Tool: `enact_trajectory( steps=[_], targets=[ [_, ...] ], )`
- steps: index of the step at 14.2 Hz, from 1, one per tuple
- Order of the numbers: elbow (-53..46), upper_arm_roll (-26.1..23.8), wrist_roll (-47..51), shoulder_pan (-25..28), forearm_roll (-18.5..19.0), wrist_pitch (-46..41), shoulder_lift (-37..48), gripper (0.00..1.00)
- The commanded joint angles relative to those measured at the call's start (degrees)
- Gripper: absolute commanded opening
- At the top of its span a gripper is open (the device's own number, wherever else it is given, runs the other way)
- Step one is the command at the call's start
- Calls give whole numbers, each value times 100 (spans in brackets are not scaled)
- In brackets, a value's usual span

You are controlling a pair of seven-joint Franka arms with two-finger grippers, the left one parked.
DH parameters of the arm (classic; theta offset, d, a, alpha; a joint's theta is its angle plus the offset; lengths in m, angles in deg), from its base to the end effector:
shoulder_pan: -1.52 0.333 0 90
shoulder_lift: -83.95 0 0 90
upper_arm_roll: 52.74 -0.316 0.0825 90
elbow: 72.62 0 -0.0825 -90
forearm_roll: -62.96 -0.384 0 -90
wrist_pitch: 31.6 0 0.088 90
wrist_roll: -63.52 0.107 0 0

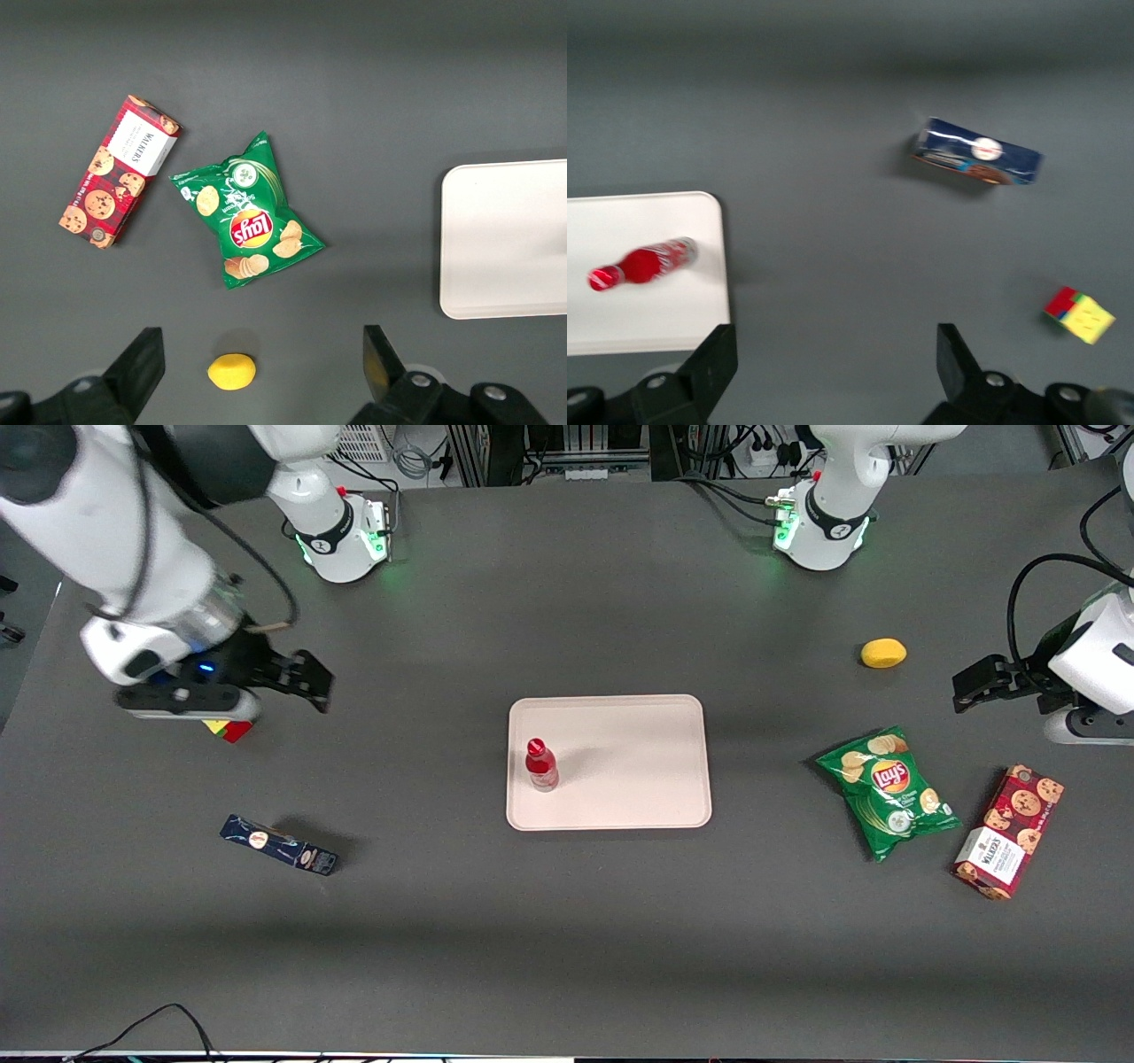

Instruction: Place coke bottle on tray

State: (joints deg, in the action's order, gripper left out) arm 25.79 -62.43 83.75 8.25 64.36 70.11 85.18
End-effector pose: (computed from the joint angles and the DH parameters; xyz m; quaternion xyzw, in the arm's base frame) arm 0.5406 0.1580 0.5847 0.9986 -0.0312 0.0417 0.0008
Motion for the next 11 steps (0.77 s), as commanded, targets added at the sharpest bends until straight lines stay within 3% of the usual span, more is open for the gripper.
enact_trajectory(
  steps=[1,6,9,11],
  targets=[
    [258,642,-922,-102,-385,-326,422,100],
    [223,1478,-1828,-119,-360,-486,397,100],
    [223,1550,-1847,-120,-316,-415,335,100],
    [223,1541,-1838,-120,-71,-406,300,100]
  ],
)
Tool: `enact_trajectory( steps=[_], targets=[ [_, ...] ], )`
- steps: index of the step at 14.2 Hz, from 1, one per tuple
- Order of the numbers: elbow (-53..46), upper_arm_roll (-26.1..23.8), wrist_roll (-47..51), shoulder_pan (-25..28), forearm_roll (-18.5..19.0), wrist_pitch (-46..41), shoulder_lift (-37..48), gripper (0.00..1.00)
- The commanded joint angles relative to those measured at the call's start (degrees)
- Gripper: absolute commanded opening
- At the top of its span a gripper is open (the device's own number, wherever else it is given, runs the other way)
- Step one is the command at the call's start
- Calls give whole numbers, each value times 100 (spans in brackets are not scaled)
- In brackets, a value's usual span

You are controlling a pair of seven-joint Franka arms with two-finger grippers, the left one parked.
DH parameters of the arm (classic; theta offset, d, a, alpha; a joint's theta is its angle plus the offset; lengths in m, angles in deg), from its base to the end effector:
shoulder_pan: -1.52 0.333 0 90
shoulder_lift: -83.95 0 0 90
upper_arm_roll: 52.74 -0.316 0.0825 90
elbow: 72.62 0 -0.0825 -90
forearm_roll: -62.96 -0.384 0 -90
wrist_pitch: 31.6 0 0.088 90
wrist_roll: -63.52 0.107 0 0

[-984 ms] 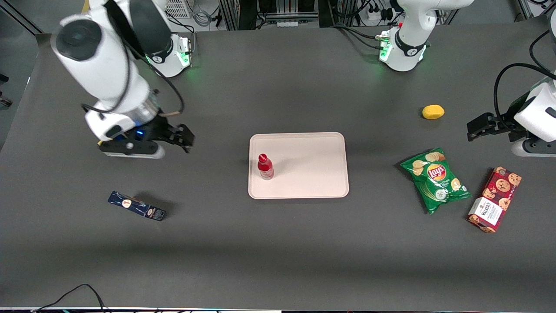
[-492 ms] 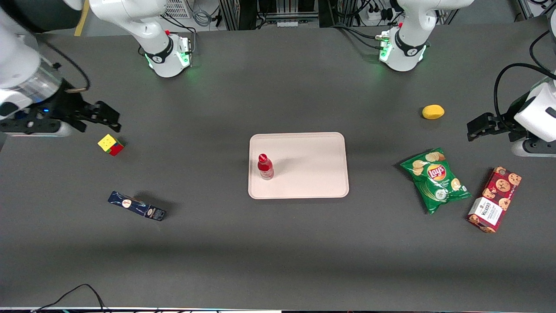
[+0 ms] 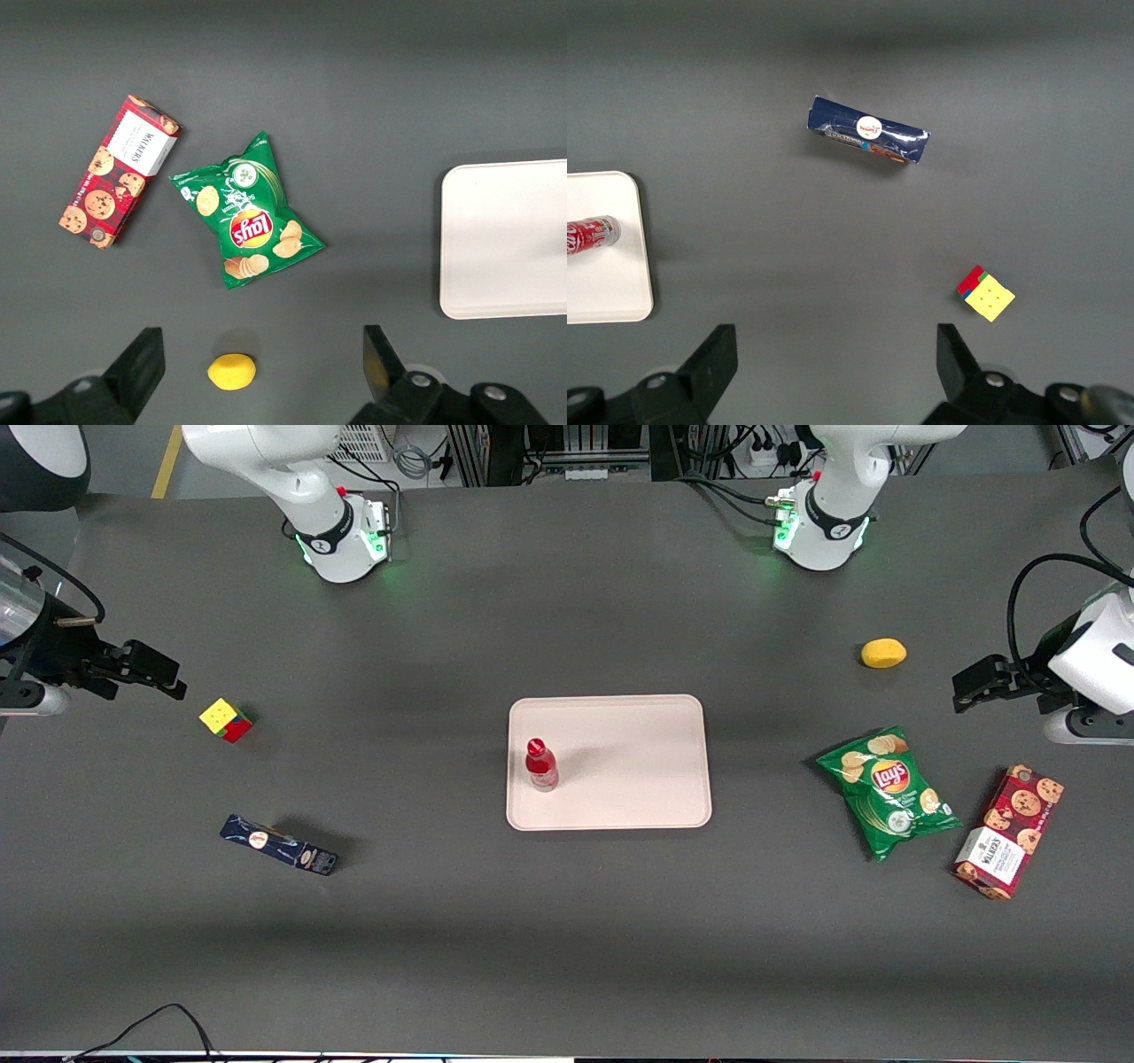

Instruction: Place coke bottle on tray

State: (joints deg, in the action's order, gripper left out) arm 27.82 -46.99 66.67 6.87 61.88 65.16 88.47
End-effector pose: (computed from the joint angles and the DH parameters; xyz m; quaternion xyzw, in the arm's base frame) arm 0.5375 -0.0038 0.5911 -0.9994 0.0319 -0.0068 0.0135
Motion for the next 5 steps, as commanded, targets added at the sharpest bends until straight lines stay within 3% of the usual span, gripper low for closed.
enact_trajectory(
  steps=[1,5],
  targets=[
    [2,-4,-112,36,186,88,-56,100],
    [-51,-4,-130,54,195,79,-56,100]
  ],
)
